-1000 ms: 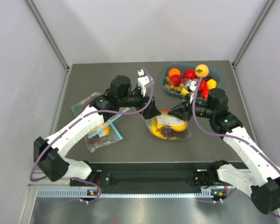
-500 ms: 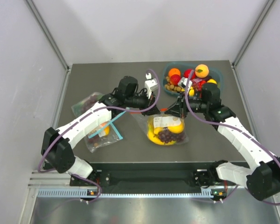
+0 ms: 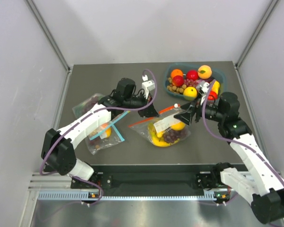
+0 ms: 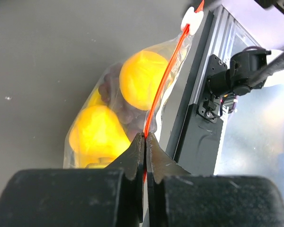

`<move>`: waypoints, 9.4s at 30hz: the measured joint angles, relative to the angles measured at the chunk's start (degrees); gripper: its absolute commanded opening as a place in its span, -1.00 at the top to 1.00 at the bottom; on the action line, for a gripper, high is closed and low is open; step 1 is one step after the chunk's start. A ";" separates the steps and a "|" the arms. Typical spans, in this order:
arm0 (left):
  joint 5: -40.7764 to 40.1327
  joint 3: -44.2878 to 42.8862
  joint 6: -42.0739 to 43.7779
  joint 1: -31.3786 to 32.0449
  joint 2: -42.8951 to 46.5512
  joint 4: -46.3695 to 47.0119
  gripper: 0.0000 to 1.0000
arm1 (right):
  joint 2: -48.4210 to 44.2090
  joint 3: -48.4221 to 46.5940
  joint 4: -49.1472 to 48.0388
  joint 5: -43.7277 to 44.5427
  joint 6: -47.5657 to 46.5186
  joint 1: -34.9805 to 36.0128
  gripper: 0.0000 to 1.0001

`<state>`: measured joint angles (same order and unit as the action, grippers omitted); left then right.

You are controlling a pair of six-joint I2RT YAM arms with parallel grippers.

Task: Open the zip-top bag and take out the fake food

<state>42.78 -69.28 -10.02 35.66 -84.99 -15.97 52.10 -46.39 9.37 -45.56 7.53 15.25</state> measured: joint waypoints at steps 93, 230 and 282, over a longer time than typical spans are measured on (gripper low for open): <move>8.17 -12.26 -8.24 3.34 -13.03 5.73 1.00 | 10.21 4.87 -9.20 -16.48 2.62 -2.69 0.20; -0.61 -16.90 -0.22 3.78 -7.39 -10.62 -0.08 | 23.06 -7.41 9.14 -17.49 -12.92 4.42 1.00; -3.93 -13.53 8.55 4.46 -6.10 -16.37 0.96 | 22.86 -7.41 8.39 -18.99 -8.15 -1.95 1.00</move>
<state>38.85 -82.81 -1.48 40.12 -91.09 -32.34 74.96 -53.80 17.76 -64.55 -0.62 13.30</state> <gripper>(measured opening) 0.174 0.004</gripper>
